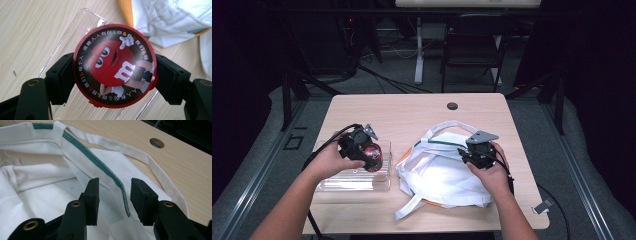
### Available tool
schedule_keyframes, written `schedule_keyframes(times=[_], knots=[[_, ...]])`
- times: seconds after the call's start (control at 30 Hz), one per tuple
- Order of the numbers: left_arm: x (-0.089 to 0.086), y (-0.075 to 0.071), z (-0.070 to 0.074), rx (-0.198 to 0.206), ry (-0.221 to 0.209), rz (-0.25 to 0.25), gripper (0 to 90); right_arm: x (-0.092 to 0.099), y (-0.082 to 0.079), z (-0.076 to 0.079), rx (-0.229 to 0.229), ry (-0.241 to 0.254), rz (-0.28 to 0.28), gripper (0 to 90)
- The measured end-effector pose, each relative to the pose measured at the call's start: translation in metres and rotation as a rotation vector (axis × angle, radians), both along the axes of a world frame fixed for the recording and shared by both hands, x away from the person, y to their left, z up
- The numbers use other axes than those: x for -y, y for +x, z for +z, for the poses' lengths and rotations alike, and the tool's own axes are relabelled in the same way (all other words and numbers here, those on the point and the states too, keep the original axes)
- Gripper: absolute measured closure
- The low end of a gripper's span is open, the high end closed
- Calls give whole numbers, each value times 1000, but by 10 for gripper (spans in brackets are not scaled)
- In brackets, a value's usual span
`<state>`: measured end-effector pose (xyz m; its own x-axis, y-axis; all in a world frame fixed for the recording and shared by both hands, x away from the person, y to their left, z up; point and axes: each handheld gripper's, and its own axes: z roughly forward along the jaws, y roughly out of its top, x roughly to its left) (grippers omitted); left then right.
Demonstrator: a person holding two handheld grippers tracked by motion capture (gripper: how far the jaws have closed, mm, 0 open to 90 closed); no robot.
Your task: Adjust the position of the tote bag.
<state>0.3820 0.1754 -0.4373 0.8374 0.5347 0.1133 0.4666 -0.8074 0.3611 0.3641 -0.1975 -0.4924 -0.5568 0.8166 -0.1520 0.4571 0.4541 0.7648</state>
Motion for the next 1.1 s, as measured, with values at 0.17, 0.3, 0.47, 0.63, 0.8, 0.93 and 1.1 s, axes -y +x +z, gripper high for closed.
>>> schedule_keyframes(times=[0.17, 0.3, 0.47, 0.63, 0.8, 0.93, 1.1], knots=[[1, 0, -5, -2, -2, 2, 251, 0, 0, 0, 5, 2, 0, 593], [3, 0, -10, -6, 5, 1, 251, 0, -1, 0, 9, 7, -3, 593], [4, 0, -15, -15, 5, -1, 251, 0, -1, 0, 10, 7, -2, 593], [6, 0, -23, -21, 9, -4, 251, 0, -1, 0, 11, 6, -2, 593], [6, 1, -28, -25, 4, 2, 251, 0, -1, 0, 11, 9, 0, 592], [5, 2, -31, -30, 5, 5, 252, 0, -1, 0, 10, 8, -2, 592], [6, 1, -36, -35, 4, 0, 251, 0, -1, 0, 7, 1, 0, 592]])
